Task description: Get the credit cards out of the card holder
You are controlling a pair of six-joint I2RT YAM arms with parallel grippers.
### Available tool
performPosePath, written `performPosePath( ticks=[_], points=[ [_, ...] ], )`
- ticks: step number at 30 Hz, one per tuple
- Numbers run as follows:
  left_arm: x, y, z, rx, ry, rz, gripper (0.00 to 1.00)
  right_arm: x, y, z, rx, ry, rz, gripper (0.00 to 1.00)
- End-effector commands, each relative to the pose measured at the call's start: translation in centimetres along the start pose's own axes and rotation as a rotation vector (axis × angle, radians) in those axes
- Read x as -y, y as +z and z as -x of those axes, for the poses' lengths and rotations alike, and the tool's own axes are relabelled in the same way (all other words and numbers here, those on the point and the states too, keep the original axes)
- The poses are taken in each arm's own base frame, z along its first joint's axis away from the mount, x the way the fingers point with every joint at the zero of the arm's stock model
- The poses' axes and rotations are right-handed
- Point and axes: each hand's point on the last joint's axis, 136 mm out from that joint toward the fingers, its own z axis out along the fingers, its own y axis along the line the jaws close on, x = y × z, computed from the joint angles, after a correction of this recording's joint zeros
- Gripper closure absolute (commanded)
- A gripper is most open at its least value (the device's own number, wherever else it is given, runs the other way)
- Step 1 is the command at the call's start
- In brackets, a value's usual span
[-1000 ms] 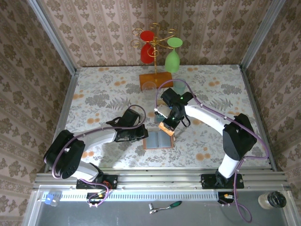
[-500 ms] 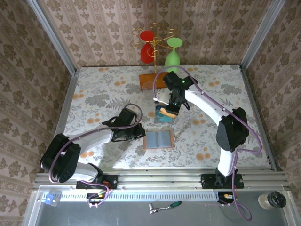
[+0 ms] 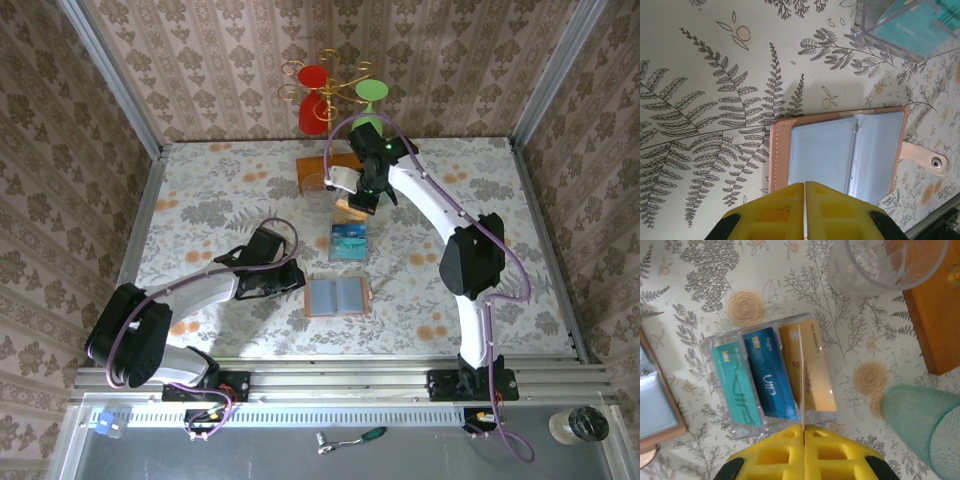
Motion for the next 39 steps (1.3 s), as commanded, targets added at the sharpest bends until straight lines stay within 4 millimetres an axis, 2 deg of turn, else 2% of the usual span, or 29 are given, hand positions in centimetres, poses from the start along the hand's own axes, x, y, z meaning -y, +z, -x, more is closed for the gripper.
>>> performPosePath(
  ticks=[1,7,10,12,15,18,24,26,31,36,37,39],
  points=[
    [-0.8,0.2,-0.2,-0.019,0.001,0.018,0.90,0.4,1.0,-0.7,-0.048,-0.033,0.013,1.00],
    [-1.4,0.2,-0.1,-0.020,-0.015,0.026,0.90,1.7,2.9,-1.5,-0.083,-0.039,-0.008,1.00],
    [-1.6,0.3,-0.1,-0.020,-0.022,0.026,0.89,1.6,3.4,-1.5,-0.085,-0.039,-0.001,1.00],
    [-1.6,0.4,-0.1,-0.018,-0.026,0.026,0.88,1.7,3.4,-1.5,-0.085,-0.034,-0.006,0.95],
    [-1.6,0.3,0.1,-0.007,-0.031,0.024,0.86,2.1,3.2,-1.5,-0.086,-0.024,-0.029,0.82],
    [-1.7,0.0,0.4,0.007,-0.026,0.029,0.85,2.6,2.5,-1.3,-0.070,-0.008,-0.069,0.75],
    [-2.4,-1.0,1.4,0.049,-0.011,0.057,0.80,2.8,0.7,-1.1,-0.019,0.036,-0.136,0.69],
    [-2.7,-1.6,2.0,0.074,0.009,0.082,0.75,2.6,0.3,-1.4,-0.008,0.056,-0.155,0.66],
    [-3.9,-3.2,3.6,0.137,0.069,0.166,0.52,1.7,-0.3,-2.7,0.018,0.136,-0.212,0.54],
    [-6.1,-4.8,4.8,0.189,0.098,0.254,0.35,0.2,-0.7,-5.0,0.033,0.218,-0.264,0.36],
    [-6.9,-5.4,5.2,0.204,0.086,0.277,0.32,0.0,-0.8,-5.5,0.036,0.232,-0.276,0.29],
    [-8.2,-6.4,5.8,0.235,0.082,0.319,0.13,-0.6,-1.0,-6.5,0.038,0.266,-0.304,0.23]
  ],
)
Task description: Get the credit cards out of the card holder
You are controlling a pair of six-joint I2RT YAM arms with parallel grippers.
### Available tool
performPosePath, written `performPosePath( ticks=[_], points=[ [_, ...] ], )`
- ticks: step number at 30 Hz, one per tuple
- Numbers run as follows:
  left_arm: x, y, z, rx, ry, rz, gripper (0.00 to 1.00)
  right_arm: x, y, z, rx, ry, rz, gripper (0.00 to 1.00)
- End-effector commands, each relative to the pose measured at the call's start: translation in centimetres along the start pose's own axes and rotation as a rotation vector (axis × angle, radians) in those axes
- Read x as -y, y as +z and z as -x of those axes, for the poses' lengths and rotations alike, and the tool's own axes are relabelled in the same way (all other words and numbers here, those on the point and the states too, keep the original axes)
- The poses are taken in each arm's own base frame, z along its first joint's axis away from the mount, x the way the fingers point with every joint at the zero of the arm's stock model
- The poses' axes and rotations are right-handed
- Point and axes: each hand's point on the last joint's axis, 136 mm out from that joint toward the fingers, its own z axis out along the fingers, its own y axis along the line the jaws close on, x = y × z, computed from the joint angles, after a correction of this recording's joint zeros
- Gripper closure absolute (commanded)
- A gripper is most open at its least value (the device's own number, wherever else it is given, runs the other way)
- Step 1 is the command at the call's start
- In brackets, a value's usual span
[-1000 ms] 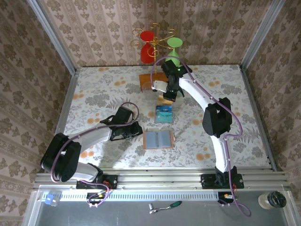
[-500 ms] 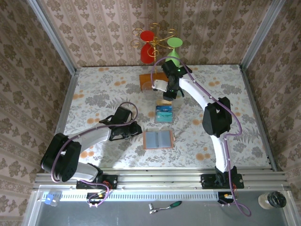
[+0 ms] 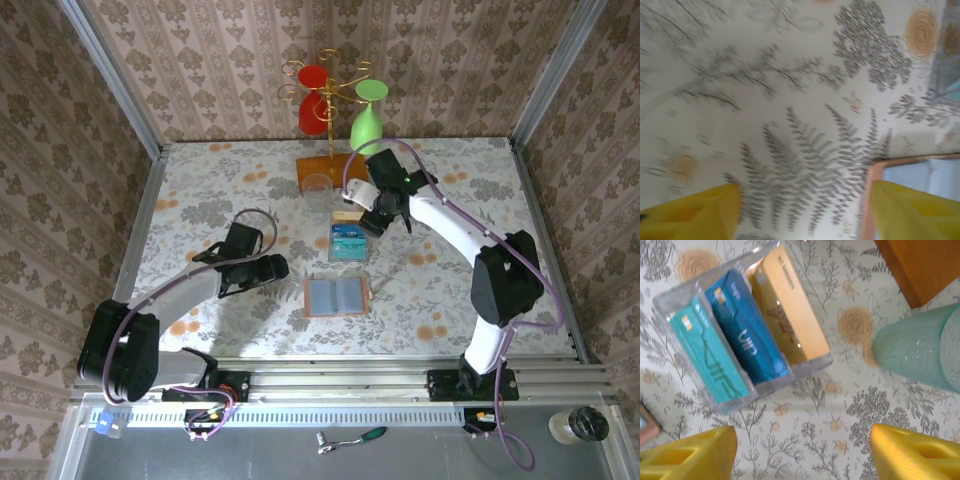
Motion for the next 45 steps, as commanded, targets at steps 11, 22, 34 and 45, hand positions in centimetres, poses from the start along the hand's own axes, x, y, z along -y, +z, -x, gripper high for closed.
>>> performPosePath(
  ticks=[11,22,34,45],
  points=[
    [-8.5,-4.8,5.5,0.224,0.085,0.324,0.01,1.2,-0.9,-7.0,0.024,0.309,-0.275,0.00],
    [-12.6,-8.5,10.6,0.500,0.126,0.491,0.00,4.0,1.0,-13.0,0.103,0.641,-0.446,0.00],
    [-15.2,-6.5,14.7,0.711,0.231,0.531,0.00,7.9,0.8,-14.8,0.304,0.803,-0.621,0.00],
    [-13.3,-4.5,17.7,0.820,0.349,0.398,0.00,9.0,0.3,-15.6,0.487,0.898,-0.597,0.00]
  ],
)
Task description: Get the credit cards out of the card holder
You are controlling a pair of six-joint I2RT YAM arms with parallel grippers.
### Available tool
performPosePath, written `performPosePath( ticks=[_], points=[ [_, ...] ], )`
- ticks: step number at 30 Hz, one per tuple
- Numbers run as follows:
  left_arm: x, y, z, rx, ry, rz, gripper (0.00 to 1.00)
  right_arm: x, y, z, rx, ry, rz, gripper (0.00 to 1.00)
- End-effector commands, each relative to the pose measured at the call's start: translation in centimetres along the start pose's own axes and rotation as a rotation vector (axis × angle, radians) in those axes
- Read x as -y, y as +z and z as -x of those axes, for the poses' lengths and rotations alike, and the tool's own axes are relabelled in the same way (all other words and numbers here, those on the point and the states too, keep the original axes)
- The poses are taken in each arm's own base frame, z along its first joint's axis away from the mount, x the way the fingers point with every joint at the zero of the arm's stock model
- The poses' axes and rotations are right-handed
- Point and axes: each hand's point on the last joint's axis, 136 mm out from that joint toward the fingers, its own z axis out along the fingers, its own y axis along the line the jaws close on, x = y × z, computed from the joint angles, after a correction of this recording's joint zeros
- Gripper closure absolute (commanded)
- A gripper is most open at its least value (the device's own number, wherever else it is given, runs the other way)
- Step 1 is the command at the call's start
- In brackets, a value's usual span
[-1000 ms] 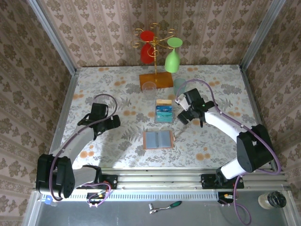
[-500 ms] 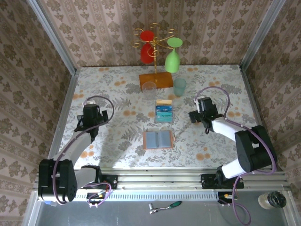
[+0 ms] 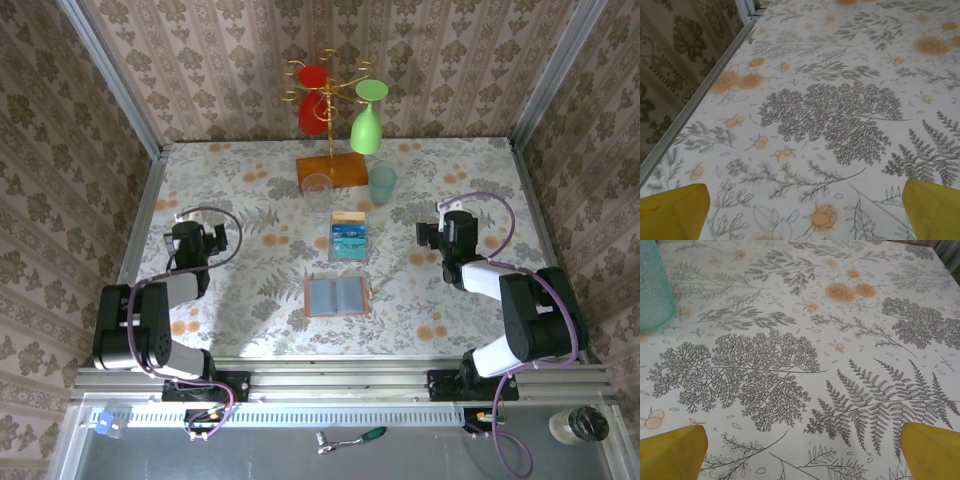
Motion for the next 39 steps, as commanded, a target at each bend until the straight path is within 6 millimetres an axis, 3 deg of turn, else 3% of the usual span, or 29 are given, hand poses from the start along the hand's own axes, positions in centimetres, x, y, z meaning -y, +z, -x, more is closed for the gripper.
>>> performPosePath(
  ticks=[1,11,39],
  points=[
    [1.8,0.4,1.5,0.091,0.035,-0.094,0.00,-0.5,-0.3,2.1,0.104,0.066,0.049,0.00],
    [2.7,0.2,0.7,0.136,0.061,-0.142,0.00,-0.1,-0.3,0.8,0.153,0.121,0.108,0.00],
    [3.7,-0.4,0.7,0.166,0.122,-0.134,0.00,-0.1,-0.3,0.8,0.155,0.123,0.111,0.00]
  ],
)
